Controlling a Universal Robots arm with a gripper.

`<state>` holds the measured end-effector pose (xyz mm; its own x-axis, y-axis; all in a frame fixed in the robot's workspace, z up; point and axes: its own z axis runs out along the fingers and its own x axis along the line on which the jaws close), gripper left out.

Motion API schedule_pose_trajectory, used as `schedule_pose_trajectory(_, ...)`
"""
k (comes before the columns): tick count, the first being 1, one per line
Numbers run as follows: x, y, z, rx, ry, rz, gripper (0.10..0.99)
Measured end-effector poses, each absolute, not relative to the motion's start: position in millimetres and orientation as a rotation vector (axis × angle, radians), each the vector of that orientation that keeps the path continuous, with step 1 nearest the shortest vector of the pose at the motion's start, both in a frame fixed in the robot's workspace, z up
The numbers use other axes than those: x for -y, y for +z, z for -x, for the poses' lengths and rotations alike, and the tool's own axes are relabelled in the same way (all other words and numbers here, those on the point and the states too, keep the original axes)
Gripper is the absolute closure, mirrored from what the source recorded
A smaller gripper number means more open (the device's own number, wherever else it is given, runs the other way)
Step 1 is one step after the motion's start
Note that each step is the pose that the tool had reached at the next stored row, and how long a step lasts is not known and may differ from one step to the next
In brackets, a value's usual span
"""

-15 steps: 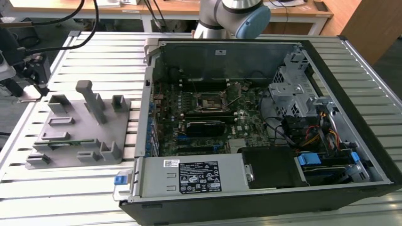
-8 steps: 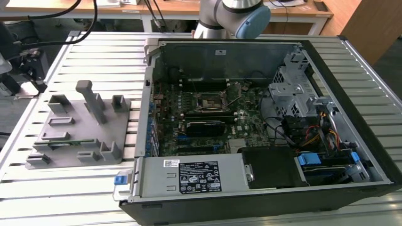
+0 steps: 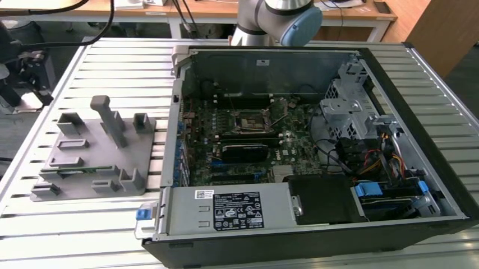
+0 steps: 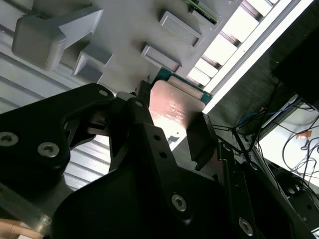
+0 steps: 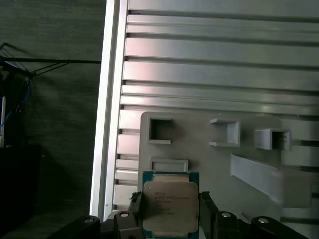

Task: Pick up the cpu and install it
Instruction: 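Pick up the cpu and move it towards the insertion slot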

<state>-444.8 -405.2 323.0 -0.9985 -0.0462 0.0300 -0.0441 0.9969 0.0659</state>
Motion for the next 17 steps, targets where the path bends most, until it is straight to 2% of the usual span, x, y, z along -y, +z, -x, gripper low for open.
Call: schedule_pose_trajectory(17, 403, 352, 445, 3.108, -0.101, -0.07, 0.549)
